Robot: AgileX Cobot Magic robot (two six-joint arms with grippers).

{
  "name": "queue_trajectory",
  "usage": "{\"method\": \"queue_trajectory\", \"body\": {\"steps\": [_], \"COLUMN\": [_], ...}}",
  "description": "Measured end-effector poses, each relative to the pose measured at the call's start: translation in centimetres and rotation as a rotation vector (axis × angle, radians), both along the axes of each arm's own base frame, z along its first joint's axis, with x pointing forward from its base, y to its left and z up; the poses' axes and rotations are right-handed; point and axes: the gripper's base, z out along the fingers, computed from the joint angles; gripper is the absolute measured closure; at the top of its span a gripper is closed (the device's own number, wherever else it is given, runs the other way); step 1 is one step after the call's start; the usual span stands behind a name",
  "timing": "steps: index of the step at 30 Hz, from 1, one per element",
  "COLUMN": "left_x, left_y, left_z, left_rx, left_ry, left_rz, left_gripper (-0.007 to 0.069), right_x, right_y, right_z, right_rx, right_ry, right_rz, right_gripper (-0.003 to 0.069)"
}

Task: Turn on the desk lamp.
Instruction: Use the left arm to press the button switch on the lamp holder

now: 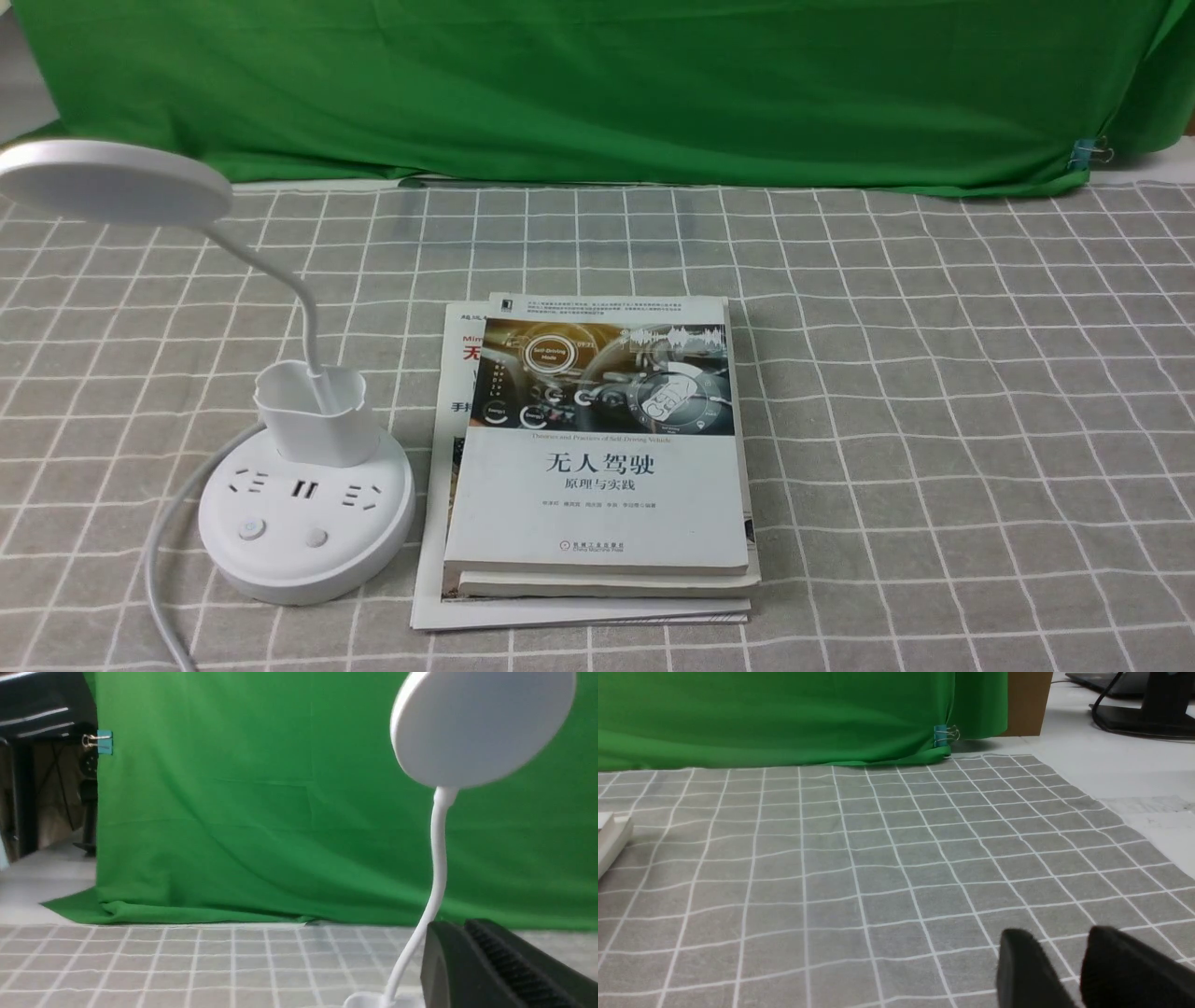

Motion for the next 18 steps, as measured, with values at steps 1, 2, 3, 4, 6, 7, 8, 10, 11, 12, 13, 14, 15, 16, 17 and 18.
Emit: {"method": "queue_trajectory", "body": {"steps": [1, 2, 3, 4, 6, 7, 8, 10, 11, 12, 13, 14, 15, 16, 17, 18], "left_x": [0.0, 0.0, 0.0, 0.0, 0.1, 0.2, 0.2, 0.5, 0.8, 1.2, 1.3, 2.3, 2.4, 3.4, 4.0, 4.7], "left_y": [0.0, 0.0, 0.0, 0.1, 0.0, 0.0, 0.0, -0.1, -0.2, -0.3, -0.3, -0.5, -0.5, -0.6, -0.6, -0.7], "left_z": [0.1, 0.2, 0.2, 0.2, 0.9, 1.8, 2.4, 3.7, 5.3, 5.9, 6.0, 6.8, 6.7, 6.8, 6.6, 6.4], "left_rx": [-0.018, -0.02, -0.064, -0.083, -0.104, -0.111, -0.119, -0.131, -0.148, -0.154, -0.154, -0.156, -0.155, -0.147, -0.131, -0.113], "left_ry": [-0.015, -0.017, -0.014, 0.007, 0.062, 0.097, 0.118, 0.18, 0.242, 0.302, 0.316, 0.443, 0.468, 0.564, 0.618, 0.661], "left_rz": [-0.003, -0.003, -0.009, -0.012, -0.017, -0.02, -0.022, -0.027, -0.032, -0.032, -0.033, -0.031, -0.03, -0.025, -0.021, -0.018], "left_gripper": [0.0606, 0.0606, 0.0606, 0.0606, 0.0606, 0.0606, 0.0606, 0.0606, 0.0606, 0.0606, 0.0606, 0.0606, 0.0606, 0.0606, 0.0606, 0.0606], "right_x": [0.0, 0.0, 0.0, 0.0, 0.0, 0.0, 0.0, 0.0, 0.0, 0.0, 0.0, 0.0, 0.0, 0.0, 0.0, 0.0], "right_y": [0.0, 0.0, 0.0, 0.0, 0.0, 0.0, 0.0, 0.0, 0.0, 0.0, 0.0, 0.0, 0.0, 0.0, 0.0, 0.0], "right_z": [0.0, 0.0, 0.0, 0.0, 0.0, 0.0, 0.0, 0.0, 0.0, 0.0, 0.0, 0.0, 0.0, 0.0, 0.0, 0.0], "right_rx": [0.0, 0.0, 0.0, 0.0, 0.0, 0.0, 0.0, 0.0, 0.0, 0.0, 0.0, 0.0, 0.0, 0.0, 0.0, 0.0], "right_ry": [0.0, 0.0, 0.0, 0.0, 0.0, 0.0, 0.0, 0.0, 0.0, 0.0, 0.0, 0.0, 0.0, 0.0, 0.0, 0.0], "right_rz": [0.0, 0.0, 0.0, 0.0, 0.0, 0.0, 0.0, 0.0, 0.0, 0.0, 0.0, 0.0, 0.0, 0.0, 0.0, 0.0], "right_gripper": [0.0414, 0.0414, 0.0414, 0.0414, 0.0414, 0.0414, 0.0414, 0.0414, 0.0414, 0.0414, 0.0414, 0.0414, 0.0414, 0.0414, 0.0414, 0.0414]}}
